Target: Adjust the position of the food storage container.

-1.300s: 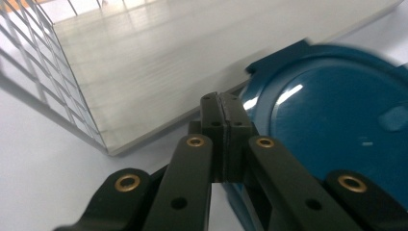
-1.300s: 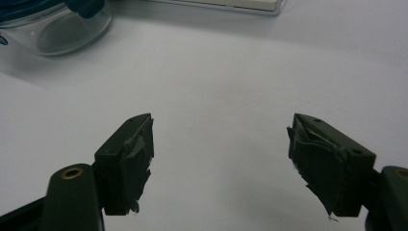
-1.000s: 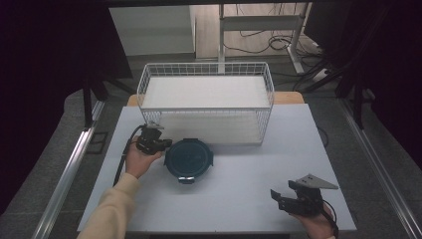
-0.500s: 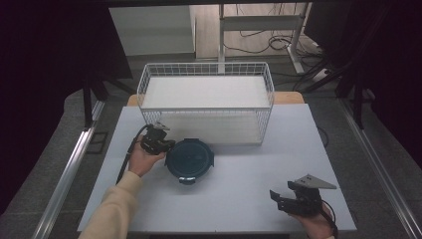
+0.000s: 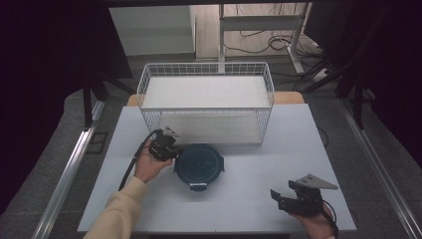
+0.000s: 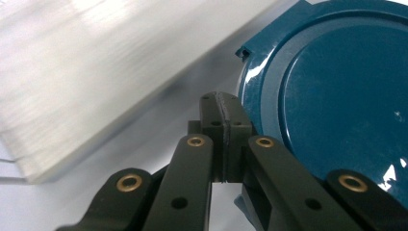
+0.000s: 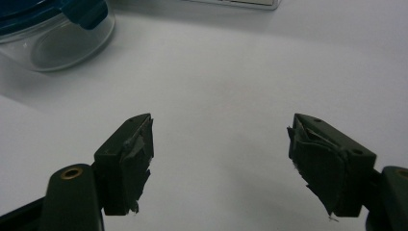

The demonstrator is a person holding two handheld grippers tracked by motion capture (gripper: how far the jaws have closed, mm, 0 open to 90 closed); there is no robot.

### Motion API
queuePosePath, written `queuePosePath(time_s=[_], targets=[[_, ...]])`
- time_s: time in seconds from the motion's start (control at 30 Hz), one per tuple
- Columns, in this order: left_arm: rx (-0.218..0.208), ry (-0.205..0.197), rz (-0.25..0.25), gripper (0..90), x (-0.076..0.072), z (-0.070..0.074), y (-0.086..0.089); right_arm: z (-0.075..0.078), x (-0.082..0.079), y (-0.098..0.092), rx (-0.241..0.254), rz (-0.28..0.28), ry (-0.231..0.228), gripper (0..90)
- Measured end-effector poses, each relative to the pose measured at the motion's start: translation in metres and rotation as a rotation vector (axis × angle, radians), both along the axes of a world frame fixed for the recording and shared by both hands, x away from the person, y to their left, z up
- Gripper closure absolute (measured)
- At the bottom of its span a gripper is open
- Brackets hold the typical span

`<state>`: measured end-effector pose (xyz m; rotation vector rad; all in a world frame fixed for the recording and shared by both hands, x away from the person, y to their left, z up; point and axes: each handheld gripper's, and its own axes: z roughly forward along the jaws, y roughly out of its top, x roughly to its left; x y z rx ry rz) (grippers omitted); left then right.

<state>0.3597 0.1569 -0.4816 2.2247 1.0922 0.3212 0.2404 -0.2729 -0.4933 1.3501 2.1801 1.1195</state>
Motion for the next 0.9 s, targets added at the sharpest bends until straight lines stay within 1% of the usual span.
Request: queuePosePath(time_s=[0.03,0.1,0.27,0.33,0.37,0.43,0.5,0.57,0.6,0.7,0.87,0.9], targets=[[0.002,0.001,-0.005,90.0,-0.001,0.000,-0.002,0.000,0.000,0.000,0.000,0.000,0.000,23.8],[-0.008,0.007,-0.018,90.0,-0.003,0.000,-0.005,0.000,0.000,0.000,0.000,-0.001,-0.001,23.7],[-0.024,0.011,-0.029,90.0,-0.008,0.000,-0.014,0.001,0.000,0.000,-0.001,-0.002,-0.004,23.8],[-0.042,0.016,-0.043,90.0,-0.011,-0.001,-0.017,0.001,0.000,0.000,-0.001,-0.003,-0.002,23.8],[-0.042,0.016,-0.043,90.0,-0.011,-0.001,-0.017,0.001,0.000,0.000,-0.001,-0.003,-0.002,23.8],[-0.057,0.018,-0.066,90.0,-0.014,-0.002,-0.022,0.001,0.000,0.001,0.001,-0.005,0.000,23.8],[-0.050,0.017,-0.070,90.0,-0.015,-0.001,-0.025,0.001,0.000,0.001,-0.001,-0.003,-0.002,23.8],[-0.057,0.019,-0.075,90.0,-0.017,-0.001,-0.028,0.001,-0.001,0.001,-0.001,-0.003,-0.003,23.8],[-0.068,0.020,-0.073,90.0,-0.018,-0.002,-0.030,0.001,0.000,0.001,-0.001,-0.004,-0.003,23.7],[-0.070,0.019,-0.094,90.0,-0.020,-0.002,-0.034,0.001,0.000,0.001,-0.001,-0.002,-0.003,23.8],[-0.070,0.021,-0.103,90.0,-0.022,-0.002,-0.038,0.001,0.000,0.000,-0.003,-0.004,-0.003,23.8],[-0.080,0.026,-0.104,90.0,-0.022,-0.002,-0.037,0.001,0.000,0.000,-0.003,-0.005,-0.003,23.8]])
